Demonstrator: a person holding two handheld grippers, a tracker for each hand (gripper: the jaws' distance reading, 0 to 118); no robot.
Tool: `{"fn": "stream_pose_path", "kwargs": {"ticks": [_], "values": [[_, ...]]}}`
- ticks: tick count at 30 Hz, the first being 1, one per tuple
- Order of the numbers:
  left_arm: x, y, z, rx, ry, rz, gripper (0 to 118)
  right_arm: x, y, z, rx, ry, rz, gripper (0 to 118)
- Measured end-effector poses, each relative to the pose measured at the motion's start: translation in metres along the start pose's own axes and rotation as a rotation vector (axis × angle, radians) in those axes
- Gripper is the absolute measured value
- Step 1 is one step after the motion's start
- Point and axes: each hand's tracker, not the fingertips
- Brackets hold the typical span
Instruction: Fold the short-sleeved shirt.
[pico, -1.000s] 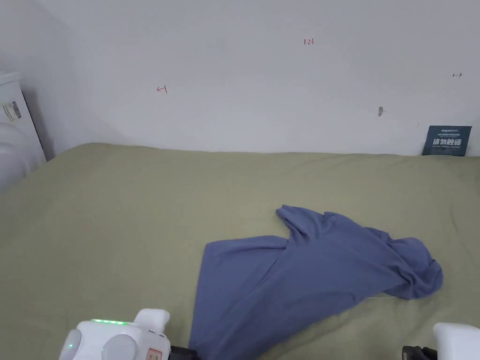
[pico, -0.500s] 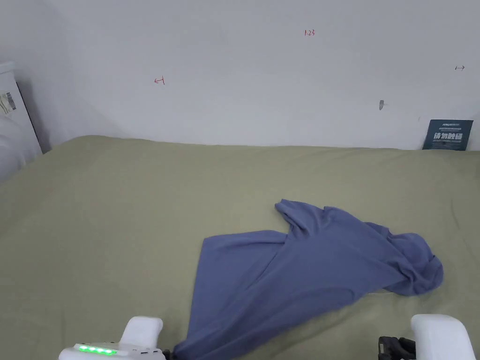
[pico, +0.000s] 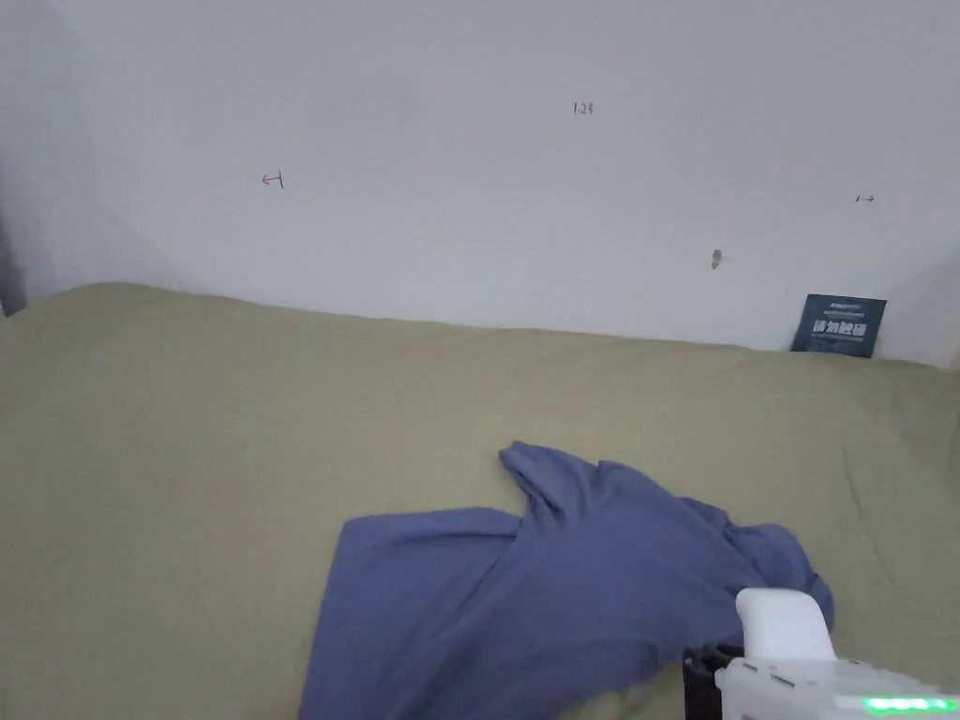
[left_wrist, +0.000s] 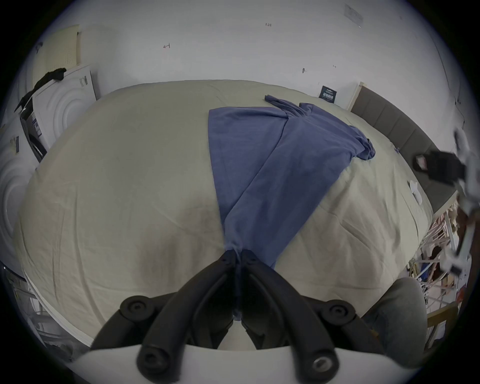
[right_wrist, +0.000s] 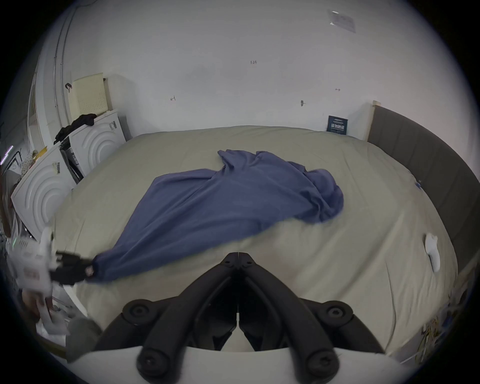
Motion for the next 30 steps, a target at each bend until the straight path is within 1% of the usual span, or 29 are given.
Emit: {"fn": "stream_pose_path", "kwargs": {"ticks": [1, 2, 3, 4, 5, 6, 7, 8, 9, 10, 11, 12, 13, 14, 16, 17, 20, 21, 22, 23, 24, 25, 26, 27, 29, 30], "values": [[-0.001, 0.0, -0.001, -0.004, -0.003, 0.009, 2, 0.007, 0.021, -0.02, -0.011, 0.019, -0.005, 2], [-0.002, -0.001, -0.002, -0.002, -0.01, 0.014, 2, 0.013, 0.044, -0.039, -0.021, 0.021, 0.005, 2], [-0.003, -0.001, -0.002, -0.001, -0.011, 0.02, 2, 0.02, 0.066, -0.06, -0.042, 0.051, 0.025, 2], [-0.003, 0.0, -0.002, -0.007, -0.016, 0.03, 2, 0.025, 0.09, -0.082, -0.05, 0.017, 0.068, 2], [-0.004, 0.0, -0.004, -0.017, -0.029, 0.038, 2, 0.031, 0.115, -0.106, -0.043, -0.011, 0.137, 2], [-0.004, 0.0, -0.005, -0.02, -0.031, 0.044, 2, 0.036, 0.136, -0.129, -0.057, -0.002, 0.189, 4], [-0.004, 0.0, -0.007, -0.022, -0.027, 0.045, 2, 0.038, 0.161, -0.155, -0.092, -0.044, 0.266, 16], [-0.004, 0.0, -0.009, -0.027, -0.031, 0.045, 2, 0.04, 0.183, -0.183, -0.142, -0.056, 0.327, 54], [-0.005, 0.001, -0.011, -0.031, -0.031, 0.046, 2, 0.044, 0.201, -0.208, -0.207, -0.037, 0.38, 88], [-0.005, 0.001, -0.014, -0.037, -0.026, 0.049, 2, 0.049, 0.217, -0.231, -0.256, 0.0, 0.388, 106], [-0.006, 0.002, -0.016, -0.044, -0.029, 0.055, 2, 0.052, 0.232, -0.253, -0.295, 0.011, 0.403, 109], [-0.006, 0.001, -0.017, -0.049, -0.027, 0.062, 2, 0.053, 0.243, -0.272, -0.335, -0.001, 0.409, 107], [-0.006, 0.0, -0.018, -0.047, -0.024, 0.072, 2, 0.052, 0.248, -0.286, -0.372, -0.03, 0.394, 107], [-0.007, 0.0, -0.02, -0.049, -0.024, 0.084, 2, 0.053, 0.253, -0.302, -0.387, -0.03, 0.369, 107], [-0.008, -0.002, -0.024, -0.053, -0.024, 0.102, 2, 0.056, 0.258, -0.326, -0.401, 0.01, 0.313, 107], [-0.008, -0.003, -0.024, -0.049, -0.021, 0.112, 2, 0.057, 0.255, -0.335, -0.417, 0.004, 0.303, 107], [-0.008, -0.005, -0.024, -0.043, -0.026, 0.125, 2, 0.059, 0.247, -0.359, -0.452, -0.05, 0.306, 106], [-0.008, -0.005, -0.024, -0.039, -0.025, 0.119, 2, 0.06, 0.242, -0.363, -0.476, -0.055, 0.312, 106], [-0.008, -0.005, -0.023, -0.04, -0.025, 0.122, 2, 0.059, 0.236, -0.367, -0.518, -0.048, 0.331, 102], [-0.008, -0.005, -0.023, -0.04, -0.022, 0.117, 2, 0.057, 0.234, -0.367, -0.541, -0.022, 0.354, 83], [-0.008, -0.006, -0.023, -0.04, -0.02, 0.114, 2, 0.056, 0.232, -0.364, -0.52, -0.017, 0.355, 53], [-0.008, -0.006, -0.023, -0.041, -0.019, 0.112, 2, 0.057, 0.23, -0.362, -0.509, 0.018, 0.349, 15], [-0.008, -0.006, -0.024, -0.042, -0.017, 0.104, 2, 0.057, 0.228, -0.36, -0.516, 0.034, 0.328, 6], [-0.008, -0.006, -0.025, -0.044, -0.017, 0.105, 2, 0.054, 0.225, -0.355, -0.513, 0.018, 0.304, 5], [-0.008, -0.006, -0.025, -0.041, -0.018, 0.104, 2, 0.056, 0.225, -0.353, -0.567, 0.029, 0.208, 5], [-0.008, -0.006, -0.024, -0.042, -0.019, 0.107, 2, 0.056, 0.225, -0.348, -0.548, 0.039, 0.206, 5]]}}
